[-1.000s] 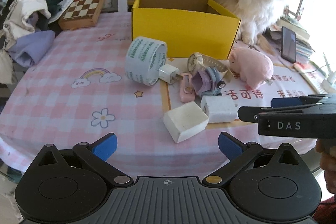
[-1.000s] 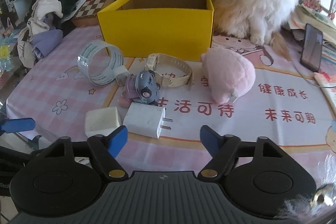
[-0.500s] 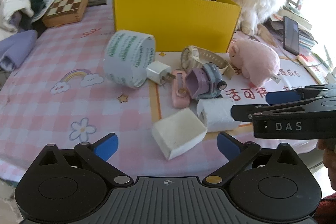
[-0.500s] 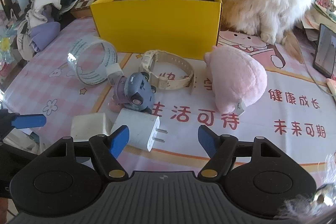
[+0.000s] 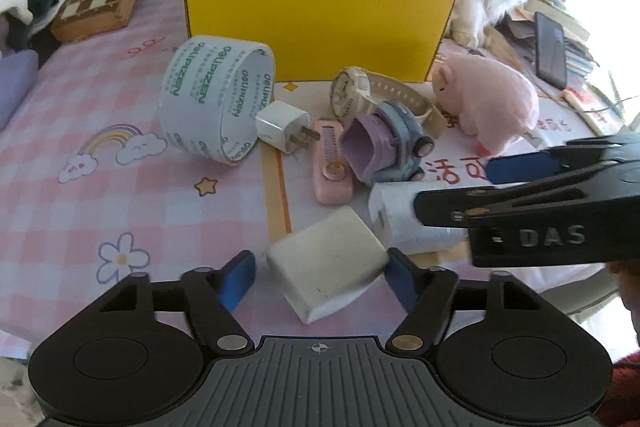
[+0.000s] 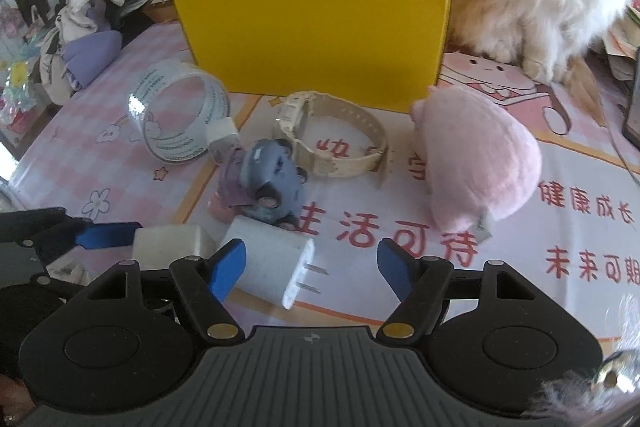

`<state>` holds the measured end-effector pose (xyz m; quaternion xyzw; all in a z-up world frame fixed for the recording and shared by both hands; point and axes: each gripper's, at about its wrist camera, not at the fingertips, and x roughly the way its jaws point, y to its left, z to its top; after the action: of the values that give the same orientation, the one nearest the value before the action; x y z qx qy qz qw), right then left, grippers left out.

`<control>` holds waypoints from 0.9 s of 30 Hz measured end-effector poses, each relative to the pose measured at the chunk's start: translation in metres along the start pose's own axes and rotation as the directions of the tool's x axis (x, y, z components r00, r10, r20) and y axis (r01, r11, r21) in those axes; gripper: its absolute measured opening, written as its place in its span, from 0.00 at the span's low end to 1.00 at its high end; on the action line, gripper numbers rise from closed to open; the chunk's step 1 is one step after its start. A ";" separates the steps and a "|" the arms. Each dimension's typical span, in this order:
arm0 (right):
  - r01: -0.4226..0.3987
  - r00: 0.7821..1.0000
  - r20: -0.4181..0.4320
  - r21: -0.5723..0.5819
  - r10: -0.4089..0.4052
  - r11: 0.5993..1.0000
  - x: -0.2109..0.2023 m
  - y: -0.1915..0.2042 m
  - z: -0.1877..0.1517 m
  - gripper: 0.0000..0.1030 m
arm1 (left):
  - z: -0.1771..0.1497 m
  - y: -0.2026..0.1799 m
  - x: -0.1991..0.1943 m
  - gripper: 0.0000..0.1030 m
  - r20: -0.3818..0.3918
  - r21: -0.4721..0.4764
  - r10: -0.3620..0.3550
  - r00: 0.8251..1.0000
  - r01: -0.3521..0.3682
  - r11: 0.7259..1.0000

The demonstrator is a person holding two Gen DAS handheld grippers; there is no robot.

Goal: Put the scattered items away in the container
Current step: 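Close the left tool on the white block while the right tool grasps the white charger, then lift the white block with the left tool while the right tool lifts the charger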

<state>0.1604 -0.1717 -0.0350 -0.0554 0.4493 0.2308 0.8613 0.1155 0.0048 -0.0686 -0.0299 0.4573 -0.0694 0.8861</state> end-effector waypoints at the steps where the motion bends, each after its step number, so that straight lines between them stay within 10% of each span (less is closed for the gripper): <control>1: -0.005 1.000 -0.003 -0.007 0.005 1.000 0.001 0.002 0.001 0.70 | -0.001 0.000 -0.002 0.60 0.002 0.005 -0.009 1.000 0.009 1.000; 27: 0.028 0.996 -0.089 -0.039 -0.031 0.999 0.028 0.020 0.003 0.67 | -0.007 0.023 -0.014 0.50 0.022 -0.020 0.044 0.999 -0.044 0.999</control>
<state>0.1679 -0.1434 -0.0534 -0.0886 0.4823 0.2238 0.8423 0.1033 0.0293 -0.0639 -0.0294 0.4487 -0.0451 0.8921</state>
